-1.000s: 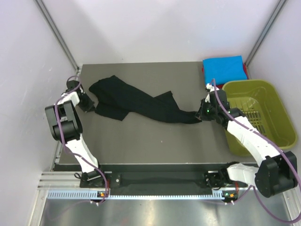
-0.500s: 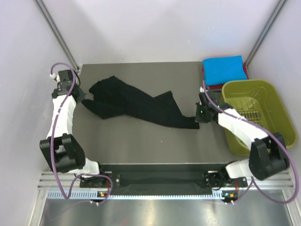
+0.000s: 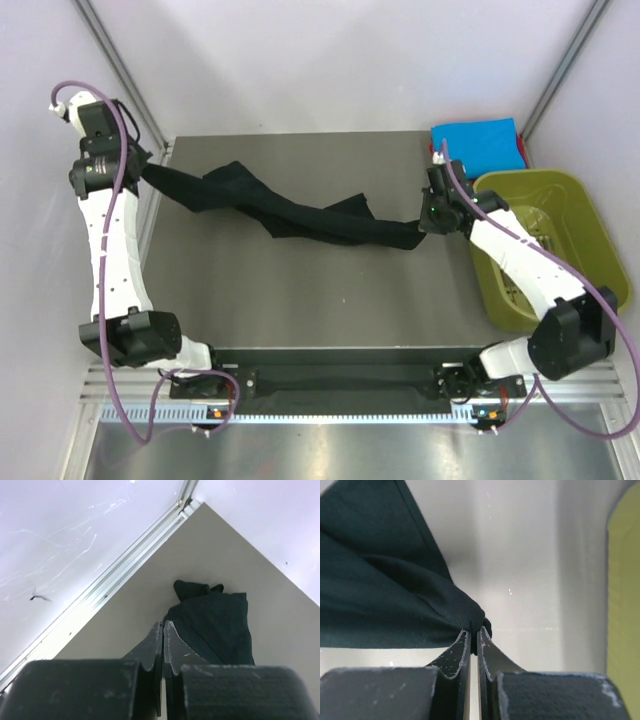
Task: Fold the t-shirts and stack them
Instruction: Flatten the tshirt out
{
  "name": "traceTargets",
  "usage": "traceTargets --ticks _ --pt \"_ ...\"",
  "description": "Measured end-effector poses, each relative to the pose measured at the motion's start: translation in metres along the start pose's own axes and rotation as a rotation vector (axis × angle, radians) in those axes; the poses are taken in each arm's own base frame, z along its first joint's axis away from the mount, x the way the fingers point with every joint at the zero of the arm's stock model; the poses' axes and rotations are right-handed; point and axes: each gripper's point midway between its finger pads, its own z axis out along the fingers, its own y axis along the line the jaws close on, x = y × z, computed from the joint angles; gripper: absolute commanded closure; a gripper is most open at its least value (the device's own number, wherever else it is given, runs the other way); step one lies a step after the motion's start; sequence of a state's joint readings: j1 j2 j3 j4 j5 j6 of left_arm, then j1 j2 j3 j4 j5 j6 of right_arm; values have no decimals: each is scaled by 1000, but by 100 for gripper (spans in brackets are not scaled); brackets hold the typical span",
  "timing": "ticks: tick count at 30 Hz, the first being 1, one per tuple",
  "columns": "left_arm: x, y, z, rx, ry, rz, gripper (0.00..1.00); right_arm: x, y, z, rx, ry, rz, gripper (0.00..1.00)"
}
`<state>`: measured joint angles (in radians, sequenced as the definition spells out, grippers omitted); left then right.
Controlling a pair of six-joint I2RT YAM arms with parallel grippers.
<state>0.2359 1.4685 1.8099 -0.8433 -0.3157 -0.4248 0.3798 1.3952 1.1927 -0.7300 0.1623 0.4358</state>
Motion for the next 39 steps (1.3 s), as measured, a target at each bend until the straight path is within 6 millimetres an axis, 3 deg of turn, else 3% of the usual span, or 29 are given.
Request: traceTargets --ticks 5,9,11,12,15,18,22,29,34,39 --pt "7 -1 -12 32 34 9 100 -14 2 -26 -27 -49 12 97" --pt "28 -4 -17 93 81 20 100 -16 5 -26 -34 -51 7 95" --pt "52 9 -16 62 125 52 100 -12 4 -14 -20 -20 -14 94" --pt "75 27 -14 -2 165 85 100 -2 3 6 7 43 -43 91" --pt "98 43 -5 -62 199 114 100 3 3 33 59 154 -93 80" --pt "120 41 4 -45 260 119 100 -15 16 78 82 179 -126 64" --pt "135 29 17 11 289 107 100 -17 16 102 118 209 -146 58" --pt "143 11 36 73 302 86 100 -14 8 86 134 184 -124 57" --pt "145 6 42 87 295 78 100 10 -1 64 112 200 -116 60" --pt "148 5 49 86 300 79 100 49 -2 64 9 249 -177 58"
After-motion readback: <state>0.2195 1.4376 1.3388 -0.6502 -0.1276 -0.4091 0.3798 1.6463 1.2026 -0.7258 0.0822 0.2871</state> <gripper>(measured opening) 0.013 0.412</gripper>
